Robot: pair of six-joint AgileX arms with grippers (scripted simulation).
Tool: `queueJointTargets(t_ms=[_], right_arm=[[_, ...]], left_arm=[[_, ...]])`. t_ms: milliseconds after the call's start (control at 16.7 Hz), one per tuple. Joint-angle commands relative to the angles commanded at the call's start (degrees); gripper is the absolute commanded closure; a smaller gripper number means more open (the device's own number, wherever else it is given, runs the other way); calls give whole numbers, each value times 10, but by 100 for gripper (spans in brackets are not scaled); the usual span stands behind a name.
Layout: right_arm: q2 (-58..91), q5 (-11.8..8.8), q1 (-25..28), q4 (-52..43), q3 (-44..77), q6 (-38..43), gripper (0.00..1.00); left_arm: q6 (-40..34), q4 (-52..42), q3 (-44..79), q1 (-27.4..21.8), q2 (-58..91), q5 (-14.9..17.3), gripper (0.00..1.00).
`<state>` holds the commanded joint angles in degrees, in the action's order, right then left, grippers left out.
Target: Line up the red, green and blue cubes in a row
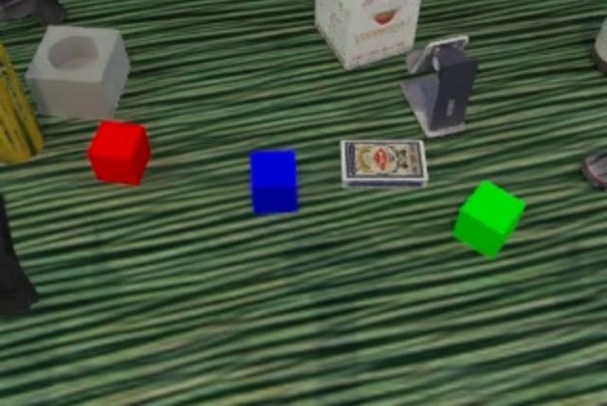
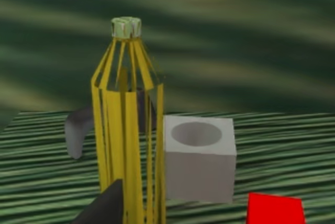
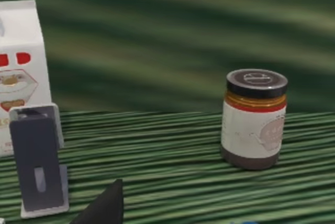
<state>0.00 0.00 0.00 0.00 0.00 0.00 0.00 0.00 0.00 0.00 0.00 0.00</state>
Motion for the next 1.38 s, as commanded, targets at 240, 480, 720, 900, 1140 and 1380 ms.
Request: queueJointTargets(t_ms=[240, 480, 720, 900, 1140, 1380], right_arm=[[0, 0, 0, 0, 0, 0, 0], [0, 0, 0, 0, 0, 0, 0], [0, 0, 0, 0, 0, 0, 0], [0, 0, 0, 0, 0, 0, 0], [0, 0, 0, 0, 0, 0, 0], [0, 0, 0, 0, 0, 0, 0]], left_arm=[[0, -12, 17, -2, 17, 1, 0], [2, -82, 123, -11, 124, 2, 0], [6, -198, 309, -24, 327, 2, 0], [11, -302, 472, -35, 526, 2, 0], [17, -445, 691, -50, 803, 0, 0], [21, -573, 883, -64, 1038, 0, 0]])
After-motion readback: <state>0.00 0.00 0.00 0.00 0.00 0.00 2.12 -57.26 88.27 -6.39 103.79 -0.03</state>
